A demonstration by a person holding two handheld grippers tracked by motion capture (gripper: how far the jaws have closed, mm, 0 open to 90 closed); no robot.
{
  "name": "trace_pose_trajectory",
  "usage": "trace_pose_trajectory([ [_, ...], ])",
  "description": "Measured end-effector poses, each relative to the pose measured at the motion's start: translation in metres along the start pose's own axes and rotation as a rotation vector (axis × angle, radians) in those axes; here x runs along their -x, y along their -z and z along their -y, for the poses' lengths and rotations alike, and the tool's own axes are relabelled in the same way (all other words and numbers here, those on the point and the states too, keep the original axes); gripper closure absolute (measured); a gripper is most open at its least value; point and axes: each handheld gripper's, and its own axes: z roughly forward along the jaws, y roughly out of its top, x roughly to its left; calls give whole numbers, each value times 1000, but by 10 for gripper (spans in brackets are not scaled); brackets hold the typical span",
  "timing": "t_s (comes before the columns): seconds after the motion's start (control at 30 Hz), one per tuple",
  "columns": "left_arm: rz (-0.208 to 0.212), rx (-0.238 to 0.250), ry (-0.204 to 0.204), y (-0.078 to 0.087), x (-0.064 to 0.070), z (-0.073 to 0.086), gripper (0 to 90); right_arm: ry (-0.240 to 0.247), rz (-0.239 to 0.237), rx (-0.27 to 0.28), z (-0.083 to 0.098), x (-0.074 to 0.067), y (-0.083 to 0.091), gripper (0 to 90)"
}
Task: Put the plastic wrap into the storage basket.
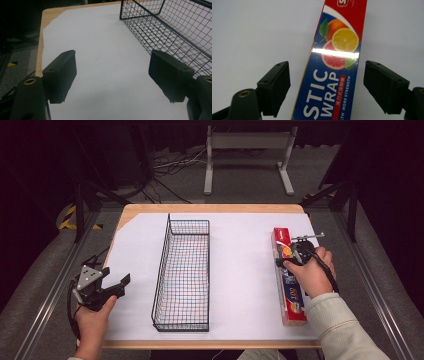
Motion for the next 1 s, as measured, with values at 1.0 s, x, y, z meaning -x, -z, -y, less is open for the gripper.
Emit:
trace_pose_trajectory([
  [1.0,-9,-3,3,1,-1,1,228,-200,97,-265,1,-9,-34,366],
])
